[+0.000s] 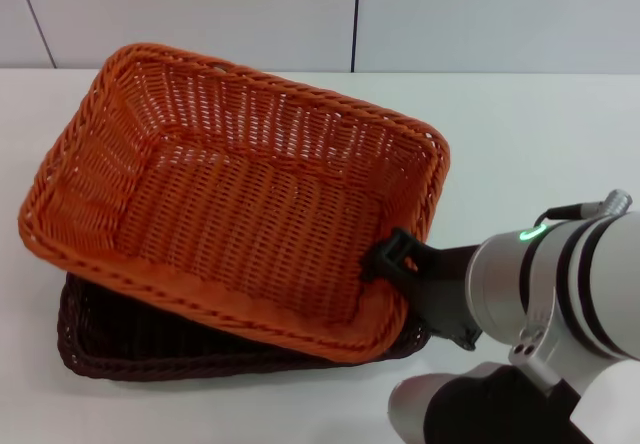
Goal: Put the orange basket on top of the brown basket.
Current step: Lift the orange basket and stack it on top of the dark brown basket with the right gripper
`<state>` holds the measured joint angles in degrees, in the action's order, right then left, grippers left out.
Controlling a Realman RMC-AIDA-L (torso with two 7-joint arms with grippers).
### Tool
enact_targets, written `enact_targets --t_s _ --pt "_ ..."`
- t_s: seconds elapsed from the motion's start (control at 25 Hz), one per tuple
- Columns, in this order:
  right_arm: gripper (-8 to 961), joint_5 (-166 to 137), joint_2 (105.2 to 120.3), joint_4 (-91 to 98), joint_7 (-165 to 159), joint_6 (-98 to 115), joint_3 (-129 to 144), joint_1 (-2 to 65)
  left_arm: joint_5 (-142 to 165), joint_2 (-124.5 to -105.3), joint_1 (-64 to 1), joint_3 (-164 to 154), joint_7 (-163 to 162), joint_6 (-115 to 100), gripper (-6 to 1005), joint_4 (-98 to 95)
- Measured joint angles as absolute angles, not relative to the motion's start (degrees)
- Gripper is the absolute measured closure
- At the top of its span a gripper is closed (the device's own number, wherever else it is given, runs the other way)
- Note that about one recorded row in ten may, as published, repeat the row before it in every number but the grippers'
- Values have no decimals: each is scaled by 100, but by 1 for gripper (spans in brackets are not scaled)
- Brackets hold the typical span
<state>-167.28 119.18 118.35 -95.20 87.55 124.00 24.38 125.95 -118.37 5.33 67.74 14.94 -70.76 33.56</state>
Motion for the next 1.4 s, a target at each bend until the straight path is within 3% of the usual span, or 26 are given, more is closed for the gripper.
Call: enact_targets --t_s 0.16,0.56,0.8,0.92,1.4 --pt "415 -16732 11915 11863 -9570 8794 12444 2436 12595 -11830 502 6776 1503 -7002 214 3348" --pt "382 -16735 11919 11852 -9802 8557 12522 2413 12594 -11820 249 6798 1530 -6858 214 3133" --pt "353 -16733 11917 11807 -9831 7986 12863 1975 12597 -11819 138 6811 1518 -6766 214 3056" --pt "208 -16732 11917 11814 -9816 7945 12998 1827 12608 -11815 123 6817 1518 -6729 214 3056" --pt "208 -16726 11915 11813 -9703 7220 13384 1424 12639 -11803 37 6829 1562 -6637 214 3059"
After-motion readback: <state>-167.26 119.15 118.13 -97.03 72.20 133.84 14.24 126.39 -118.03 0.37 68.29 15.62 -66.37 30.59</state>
